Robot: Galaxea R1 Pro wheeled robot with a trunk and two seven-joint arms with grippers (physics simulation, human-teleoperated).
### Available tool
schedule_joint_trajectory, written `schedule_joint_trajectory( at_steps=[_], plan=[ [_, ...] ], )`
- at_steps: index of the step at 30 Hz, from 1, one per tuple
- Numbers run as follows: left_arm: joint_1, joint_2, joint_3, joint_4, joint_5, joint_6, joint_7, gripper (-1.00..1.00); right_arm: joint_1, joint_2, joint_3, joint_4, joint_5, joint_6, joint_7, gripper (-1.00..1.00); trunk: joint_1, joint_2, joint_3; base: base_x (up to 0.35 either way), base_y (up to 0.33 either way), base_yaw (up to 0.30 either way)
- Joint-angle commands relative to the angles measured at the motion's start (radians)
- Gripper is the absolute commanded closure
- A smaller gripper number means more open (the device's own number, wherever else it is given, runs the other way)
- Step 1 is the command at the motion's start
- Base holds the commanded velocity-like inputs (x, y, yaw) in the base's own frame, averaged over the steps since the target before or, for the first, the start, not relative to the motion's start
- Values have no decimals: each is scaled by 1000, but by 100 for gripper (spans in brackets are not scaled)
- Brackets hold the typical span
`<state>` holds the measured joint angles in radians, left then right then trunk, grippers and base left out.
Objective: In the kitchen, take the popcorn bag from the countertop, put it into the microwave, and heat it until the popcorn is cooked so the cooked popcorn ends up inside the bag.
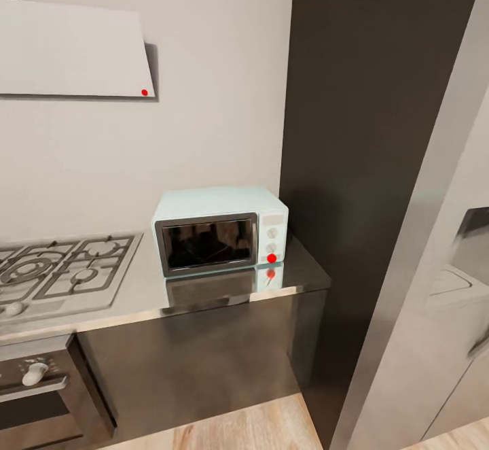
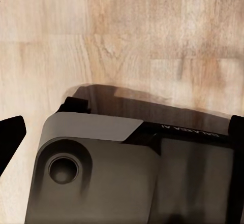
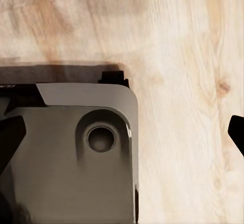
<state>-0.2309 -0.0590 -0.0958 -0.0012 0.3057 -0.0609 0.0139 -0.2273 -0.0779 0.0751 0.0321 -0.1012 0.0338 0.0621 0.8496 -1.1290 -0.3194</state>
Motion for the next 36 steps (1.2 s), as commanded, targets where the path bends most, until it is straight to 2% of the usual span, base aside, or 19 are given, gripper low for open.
schedule_joint_trajectory(
  at_steps=[1,3,5,6,8,10,12,13,14,18,19,22,24,26,27,31,32,33,36],
  plan=[
    [-1,0,-9,1,9,-4,1,-100,-1,0,10,1,-9,2,5,-100,0,-1,-1,1,-1,0],
    [-1,-1,-9,1,9,-4,1,-100,-1,0,17,-1,0,2,5,-100,0,-1,-1,0,0,0],
    [-1,-1,-9,1,9,-4,1,-100,-2,2,45,-7,35,2,7,-100,0,-1,-1,0,0,0],
    [-1,-1,-9,1,9,-4,1,-100,-2,7,79,-26,72,4,8,-100,0,-1,-1,0,0,0],
    [-1,-1,-9,1,9,-4,1,-100,-3,13,98,-97,92,16,10,-100,0,-1,-1,0,0,0],
    [-1,-1,-9,1,9,-4,1,-100,-3,17,112,-294,104,109,13,-100,0,-1,-1,0,0,0],
    [-1,-1,-9,0,9,-4,1,-100,-3,18,114,-410,106,199,15,-100,0,-1,-1,0,0,0],
    [-1,-1,-9,0,9,-4,1,-100,-3,18,114,-571,107,329,17,-100,0,-1,-1,0,0,0],
    [-1,-1,-9,0,9,-4,1,-100,-3,18,114,-654,107,388,18,-100,0,-1,-1,0,0,0],
    [-1,-1,-9,0,9,-4,1,-100,-2,19,114,-993,106,585,17,-100,0,-1,-1,0,0,0],
    [-1,-1,-9,0,9,-4,1,-100,0,21,114,-1042,106,615,15,-100,0,-1,-1,0,0,0],
    [-1,-1,-9,0,9,-4,1,-100,-23,24,112,-1128,105,676,12,-100,0,-1,-1,0,0,0],
    [-1,-1,-9,0,9,-4,1,-100,-88,42,112,-1146,101,692,12,-100,0,-1,-1,0,0,0],
    [-1,-1,-9,0,9,-4,1,-100,-129,50,110,-1158,99,695,11,-100,0,-1,-1,0,0,0],
    [-1,-1,-9,0,9,-4,1,-100,-167,53,109,-1184,100,698,10,-100,0,-1,-1,0,0,0],
    [-1,-1,-9,0,9,-4,1,-100,-229,58,108,-1264,100,723,9,-100,0,-1,-1,0,0,0],
    [-1,-1,-9,0,9,-4,1,-100,-268,62,106,-1313,99,752,7,-100,0,-1,-1,0,0,0],
    [-1,-1,-9,0,9,-4,1,-100,-296,68,105,-1347,98,766,4,-100,0,-1,-1,0,0,0],
    [-1,-1,-9,0,9,-4,1,-100,-330,90,92,-1381,96,766,-21,-100,0,-1,-1,0,0,0]
  ],
)
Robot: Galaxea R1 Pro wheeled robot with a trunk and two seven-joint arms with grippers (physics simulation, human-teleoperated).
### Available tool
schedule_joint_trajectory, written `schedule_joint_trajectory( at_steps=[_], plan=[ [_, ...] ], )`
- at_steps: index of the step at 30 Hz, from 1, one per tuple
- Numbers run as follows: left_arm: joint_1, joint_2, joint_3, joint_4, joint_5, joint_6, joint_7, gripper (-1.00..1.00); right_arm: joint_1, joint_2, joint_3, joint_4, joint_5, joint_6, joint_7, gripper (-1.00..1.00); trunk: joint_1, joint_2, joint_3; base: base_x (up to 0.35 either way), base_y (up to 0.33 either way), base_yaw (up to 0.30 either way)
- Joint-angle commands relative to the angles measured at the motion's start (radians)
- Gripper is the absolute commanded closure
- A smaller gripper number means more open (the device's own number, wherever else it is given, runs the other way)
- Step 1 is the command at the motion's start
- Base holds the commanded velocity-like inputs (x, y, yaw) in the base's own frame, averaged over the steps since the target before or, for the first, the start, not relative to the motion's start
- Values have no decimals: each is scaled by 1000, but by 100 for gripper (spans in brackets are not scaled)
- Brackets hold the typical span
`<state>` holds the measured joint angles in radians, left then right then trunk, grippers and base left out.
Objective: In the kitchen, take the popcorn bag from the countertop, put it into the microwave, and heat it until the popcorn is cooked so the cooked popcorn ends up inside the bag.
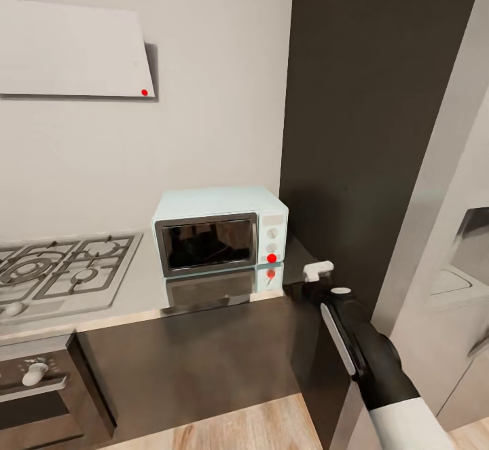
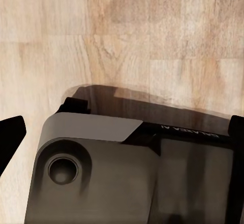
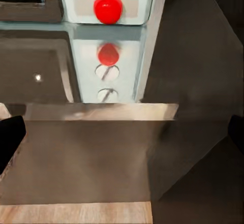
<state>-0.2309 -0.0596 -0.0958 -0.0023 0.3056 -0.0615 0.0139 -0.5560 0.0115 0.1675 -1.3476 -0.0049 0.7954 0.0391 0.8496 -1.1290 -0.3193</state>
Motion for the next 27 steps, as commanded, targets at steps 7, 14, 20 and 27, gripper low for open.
schedule_joint_trajectory(
  at_steps=[7,14,20,27],
  plan=[
    [-1,0,-9,1,9,-4,1,-100,-14,74,-42,7,-2,-207,-36,-100,0,-1,-1,0,0,0],
    [-1,0,-9,1,8,-5,1,-100,-14,74,-43,31,0,-324,-39,-100,0,-1,-1,0,0,0],
    [-1,-2,-9,1,5,-5,1,-100,-13,73,-42,38,-7,-333,-132,-100,0,-1,-1,0,0,0],
    [-1,0,-9,0,7,-5,1,-100,-9,67,-40,39,-1,-321,-147,-100,0,-1,-1,0,0,0]
  ],
)
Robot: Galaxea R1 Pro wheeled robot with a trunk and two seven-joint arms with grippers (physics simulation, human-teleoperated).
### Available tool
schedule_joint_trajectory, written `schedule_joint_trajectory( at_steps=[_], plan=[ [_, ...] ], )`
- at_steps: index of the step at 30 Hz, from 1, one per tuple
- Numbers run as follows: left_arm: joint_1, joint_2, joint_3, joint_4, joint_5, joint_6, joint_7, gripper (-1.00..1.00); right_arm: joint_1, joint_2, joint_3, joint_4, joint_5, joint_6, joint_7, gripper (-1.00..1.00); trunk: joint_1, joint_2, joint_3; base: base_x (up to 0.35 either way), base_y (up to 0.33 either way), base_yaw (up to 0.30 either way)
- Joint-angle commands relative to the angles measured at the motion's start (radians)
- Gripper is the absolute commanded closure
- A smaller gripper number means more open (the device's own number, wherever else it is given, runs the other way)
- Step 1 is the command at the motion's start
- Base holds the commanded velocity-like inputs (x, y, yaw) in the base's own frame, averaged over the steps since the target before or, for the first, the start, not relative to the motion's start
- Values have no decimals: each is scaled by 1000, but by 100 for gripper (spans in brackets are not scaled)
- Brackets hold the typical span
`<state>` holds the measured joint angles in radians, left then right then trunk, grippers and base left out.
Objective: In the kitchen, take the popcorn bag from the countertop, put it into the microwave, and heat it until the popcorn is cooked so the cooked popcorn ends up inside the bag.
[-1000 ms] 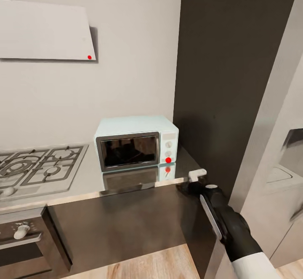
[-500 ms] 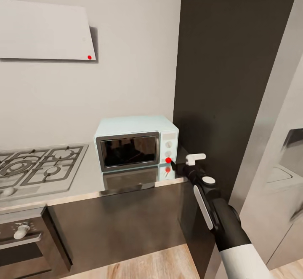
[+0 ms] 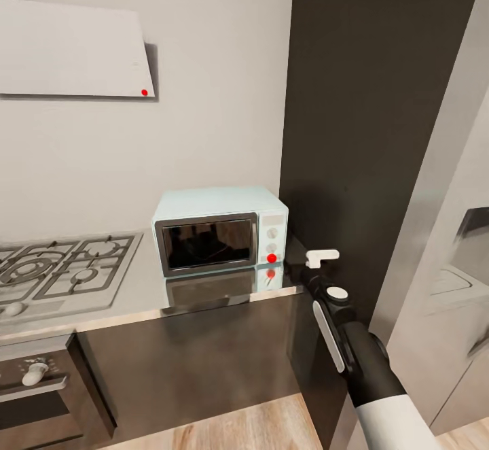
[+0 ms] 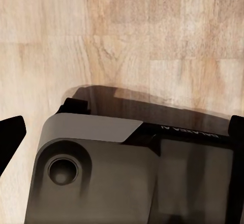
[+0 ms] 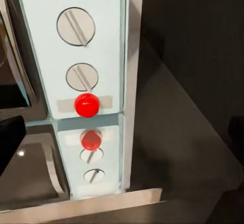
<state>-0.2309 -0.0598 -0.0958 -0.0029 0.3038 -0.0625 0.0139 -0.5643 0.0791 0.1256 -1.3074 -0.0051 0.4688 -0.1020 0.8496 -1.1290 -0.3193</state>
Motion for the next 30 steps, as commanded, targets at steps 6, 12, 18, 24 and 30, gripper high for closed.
schedule_joint_trajectory(
  at_steps=[6,12,18,24,30],
  plan=[
    [-1,0,-9,1,9,-3,1,-100,0,1,-2,-3,-3,105,-12,-100,0,-1,-1,0,0,119],
    [-1,0,-9,1,9,-3,1,-100,0,-1,-21,-3,-5,121,-13,-100,0,-1,-1,0,0,267],
    [-1,0,-9,0,9,-3,1,-100,0,-2,-25,-2,-6,118,-13,-100,0,-1,-1,0,0,276],
    [-1,0,-9,0,9,-3,1,-100,0,-6,-29,0,-5,109,-30,-100,0,-1,-1,0,0,207],
    [-1,0,-9,0,9,-3,1,-100,-1,-25,-106,41,-2,58,-39,-100,0,-1,-1,0,0,15]
  ],
)
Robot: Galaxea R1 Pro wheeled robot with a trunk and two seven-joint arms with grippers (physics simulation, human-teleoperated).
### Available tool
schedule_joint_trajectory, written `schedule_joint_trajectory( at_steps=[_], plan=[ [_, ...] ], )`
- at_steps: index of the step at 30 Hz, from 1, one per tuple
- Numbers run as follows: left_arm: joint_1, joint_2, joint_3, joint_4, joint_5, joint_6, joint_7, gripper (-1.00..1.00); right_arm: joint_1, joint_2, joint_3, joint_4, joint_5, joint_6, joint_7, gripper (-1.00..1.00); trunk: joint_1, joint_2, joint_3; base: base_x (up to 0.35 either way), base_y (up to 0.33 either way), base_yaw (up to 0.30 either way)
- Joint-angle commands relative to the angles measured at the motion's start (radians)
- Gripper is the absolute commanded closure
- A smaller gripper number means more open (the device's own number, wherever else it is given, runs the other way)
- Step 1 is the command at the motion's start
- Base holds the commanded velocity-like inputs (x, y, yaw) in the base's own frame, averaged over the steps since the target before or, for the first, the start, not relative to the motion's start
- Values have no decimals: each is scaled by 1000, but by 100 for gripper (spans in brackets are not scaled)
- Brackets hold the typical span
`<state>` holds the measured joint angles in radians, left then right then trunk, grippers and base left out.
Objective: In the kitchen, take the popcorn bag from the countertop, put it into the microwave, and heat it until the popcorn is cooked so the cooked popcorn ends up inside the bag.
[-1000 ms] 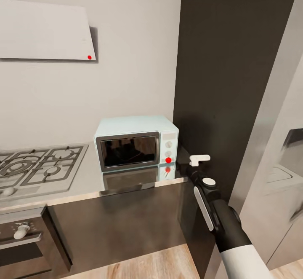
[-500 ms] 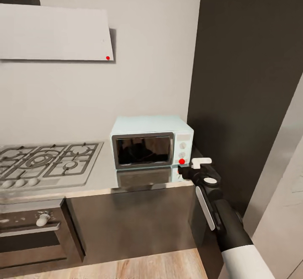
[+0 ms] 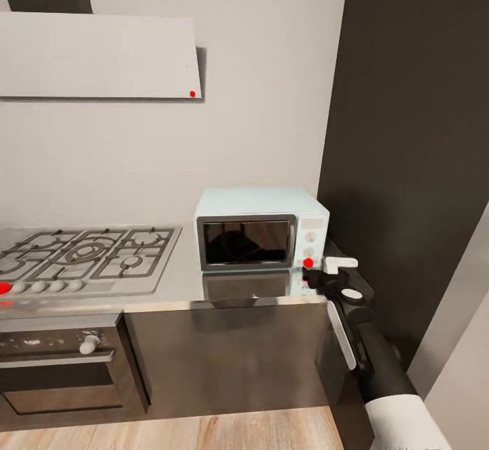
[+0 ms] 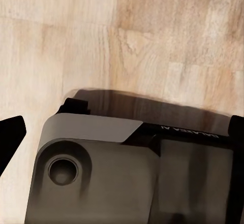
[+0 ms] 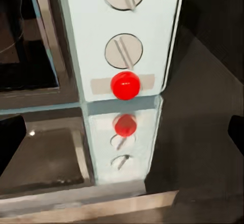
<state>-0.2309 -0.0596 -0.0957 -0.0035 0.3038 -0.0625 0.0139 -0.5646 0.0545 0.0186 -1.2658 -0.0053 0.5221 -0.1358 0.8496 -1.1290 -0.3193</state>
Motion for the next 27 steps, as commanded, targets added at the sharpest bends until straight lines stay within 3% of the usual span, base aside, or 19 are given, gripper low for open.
schedule_joint_trajectory(
  at_steps=[1,3,4,9,16,27],
  plan=[
    [-1,0,-9,1,8,-4,1,-100,-1,-4,-26,12,-2,-16,-5,-100,0,-1,-1,0,0,2],
    [-1,0,-9,1,8,-4,1,-100,-1,-9,-71,39,5,-67,1,-100,0,-1,-1,0,0,1],
    [-1,0,-9,1,8,-4,1,-100,0,-9,-73,41,7,-72,2,-100,0,-1,-1,0,0,0],
    [-1,0,-9,1,7,-4,1,-100,0,-8,-73,46,35,-78,7,-100,0,-1,-1,0,0,0],
    [-1,-1,-9,0,8,-4,1,-100,0,-6,-71,45,43,-75,11,-100,0,-1,-1,23,0,0],
    [-1,0,-9,1,9,-4,1,-100,0,-9,-45,72,40,-83,13,-100,0,-1,-1,236,0,0]
  ],
)
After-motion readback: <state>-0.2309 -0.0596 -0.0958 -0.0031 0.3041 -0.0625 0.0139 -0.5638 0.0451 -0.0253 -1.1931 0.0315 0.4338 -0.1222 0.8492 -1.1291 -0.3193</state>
